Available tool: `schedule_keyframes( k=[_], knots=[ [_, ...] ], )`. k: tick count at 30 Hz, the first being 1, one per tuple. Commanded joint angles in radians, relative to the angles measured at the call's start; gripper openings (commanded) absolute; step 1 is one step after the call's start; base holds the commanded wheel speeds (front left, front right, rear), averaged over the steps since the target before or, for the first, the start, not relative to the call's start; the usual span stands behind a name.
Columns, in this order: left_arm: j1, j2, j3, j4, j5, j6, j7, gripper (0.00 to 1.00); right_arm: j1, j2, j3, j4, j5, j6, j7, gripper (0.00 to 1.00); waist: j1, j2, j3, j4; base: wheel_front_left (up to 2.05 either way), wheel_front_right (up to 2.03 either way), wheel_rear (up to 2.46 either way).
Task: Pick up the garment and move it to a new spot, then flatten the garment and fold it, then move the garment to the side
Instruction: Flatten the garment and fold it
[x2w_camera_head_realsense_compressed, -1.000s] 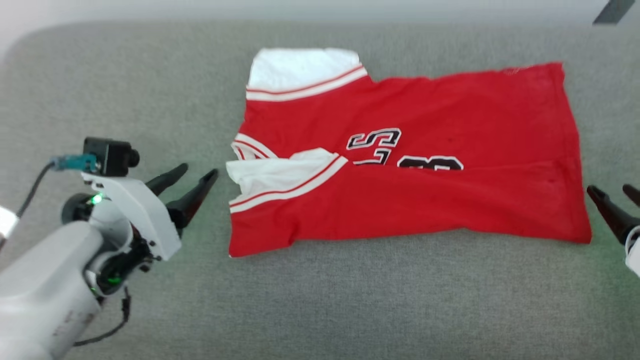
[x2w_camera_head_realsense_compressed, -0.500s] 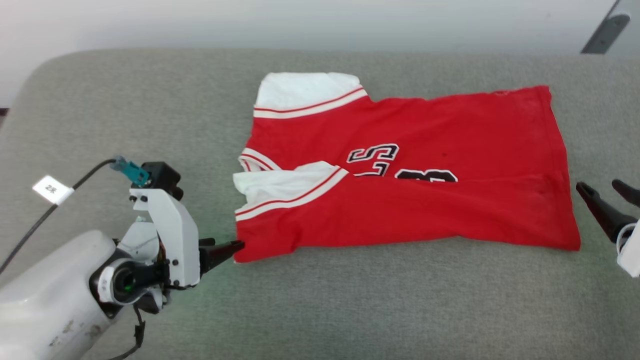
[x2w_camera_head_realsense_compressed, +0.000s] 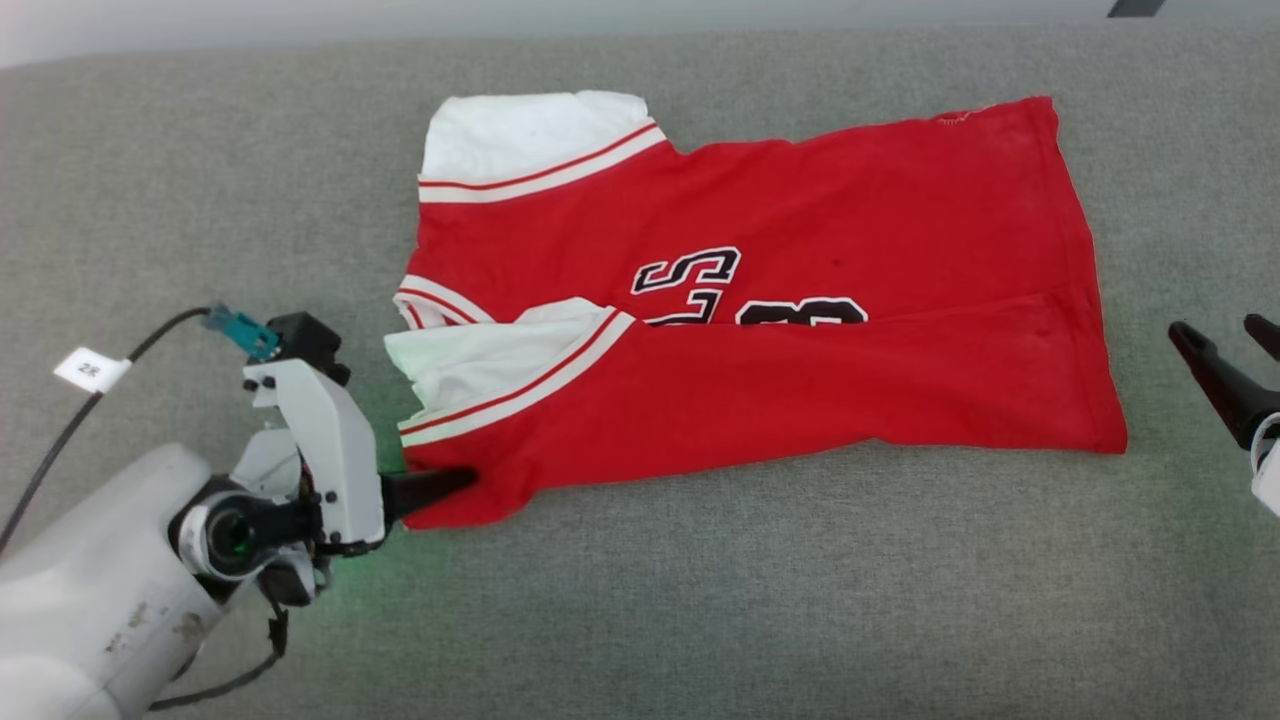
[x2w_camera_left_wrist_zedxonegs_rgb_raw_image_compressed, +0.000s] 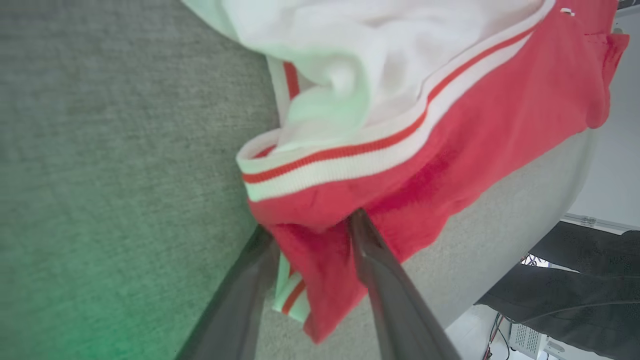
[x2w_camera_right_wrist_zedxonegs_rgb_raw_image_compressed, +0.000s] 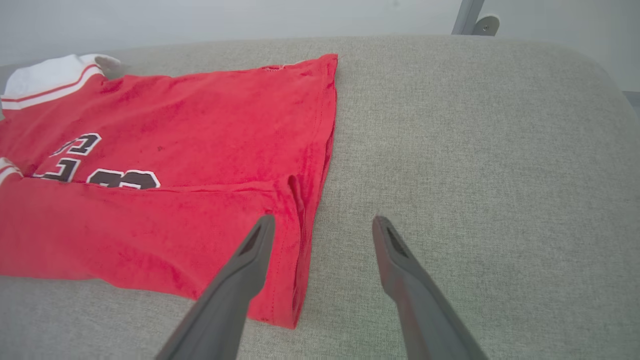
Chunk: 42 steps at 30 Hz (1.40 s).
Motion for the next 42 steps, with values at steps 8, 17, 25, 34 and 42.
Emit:
schedule_keyframes(
  k=[8,17,25,34,42],
  knots=[
    [0.005,-0.05,-0.018,0.058,0.021,-0.04,-0.006,0.0,-0.038,-0.08,0.137,-0.023,-0.034,-0.002,0.13,1.0,-0.0001,0.0,0.014,0.0,0.0,0.0,0.0],
    [-0.021,-0.067,-0.015,0.071,0.044,-0.059,-0.023,0.0,-0.194,-0.099,0.334,0.111,-0.054,-0.002,0.29,1.0,-0.0001,0.0,0.033,0.005,0.0,0.0,0.0],
    [-0.029,-0.084,-0.016,0.068,0.059,-0.064,-0.037,0.0,-0.254,-0.078,0.399,0.236,-0.016,-0.002,0.292,0.0,-0.0001,0.0,0.039,0.016,0.0,0.0,0.0],
    [0.019,-0.031,-0.007,0.022,0.066,-0.08,-0.076,0.0,-0.208,-0.11,0.395,0.243,0.055,-0.002,0.208,0.0,-0.0001,0.0,0.002,0.015,0.0,0.0,0.0],
    [0.123,0.093,0.004,-0.166,0.053,-0.041,-0.131,0.0,-0.073,-0.178,0.399,0.122,0.094,-0.002,0.21,0.0,-0.0001,0.0,-0.035,0.01,0.0,0.0,0.0]
  ],
)
